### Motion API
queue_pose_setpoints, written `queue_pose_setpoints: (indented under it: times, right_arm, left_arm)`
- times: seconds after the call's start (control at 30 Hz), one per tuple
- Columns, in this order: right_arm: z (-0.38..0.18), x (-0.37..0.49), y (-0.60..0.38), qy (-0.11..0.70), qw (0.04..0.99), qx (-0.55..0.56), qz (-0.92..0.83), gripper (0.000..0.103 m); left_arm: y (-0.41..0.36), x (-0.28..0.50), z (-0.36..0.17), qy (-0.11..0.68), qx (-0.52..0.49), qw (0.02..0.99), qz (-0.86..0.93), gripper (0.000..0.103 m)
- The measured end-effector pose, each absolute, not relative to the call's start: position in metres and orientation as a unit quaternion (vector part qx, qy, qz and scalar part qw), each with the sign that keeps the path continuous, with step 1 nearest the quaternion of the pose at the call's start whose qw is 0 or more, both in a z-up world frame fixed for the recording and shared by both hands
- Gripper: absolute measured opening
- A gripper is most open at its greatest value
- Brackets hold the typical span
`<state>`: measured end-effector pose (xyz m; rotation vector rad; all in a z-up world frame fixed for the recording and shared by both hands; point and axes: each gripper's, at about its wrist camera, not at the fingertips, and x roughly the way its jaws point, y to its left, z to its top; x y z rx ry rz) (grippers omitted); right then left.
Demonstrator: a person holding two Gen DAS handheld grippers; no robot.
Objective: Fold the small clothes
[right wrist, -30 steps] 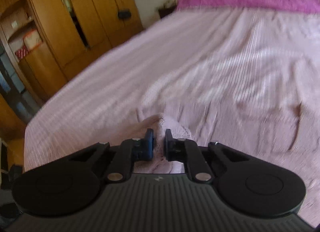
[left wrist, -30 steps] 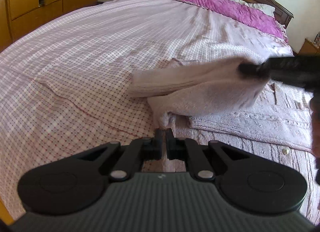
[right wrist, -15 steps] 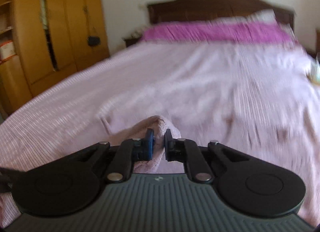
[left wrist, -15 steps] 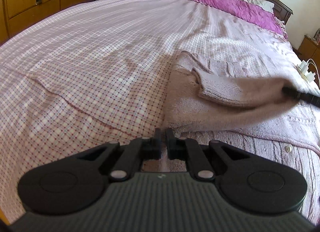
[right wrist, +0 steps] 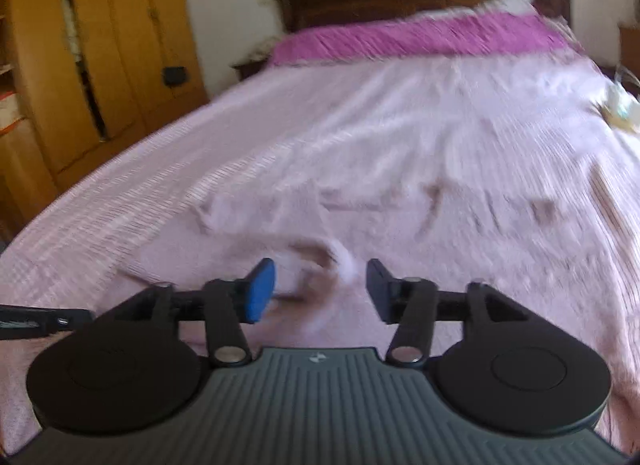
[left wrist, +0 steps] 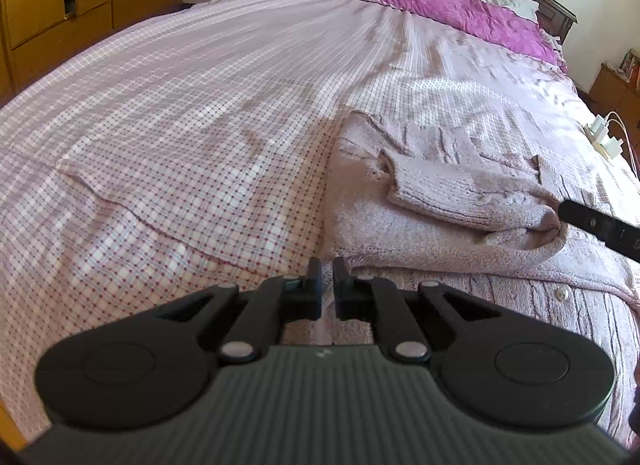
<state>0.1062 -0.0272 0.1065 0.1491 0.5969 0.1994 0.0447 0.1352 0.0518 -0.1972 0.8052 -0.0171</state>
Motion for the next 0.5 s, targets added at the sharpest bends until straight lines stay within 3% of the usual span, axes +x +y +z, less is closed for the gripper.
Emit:
queue_pose_setpoints:
  times: [0.5]
  right_arm:
    - [0.093,0.144,0.091,0.345,0.905,-0.035,0.247,0.065]
  left_arm:
    - [0.139,0.034,0.054,0.389,-0.100,0.916,-0.006,0.008]
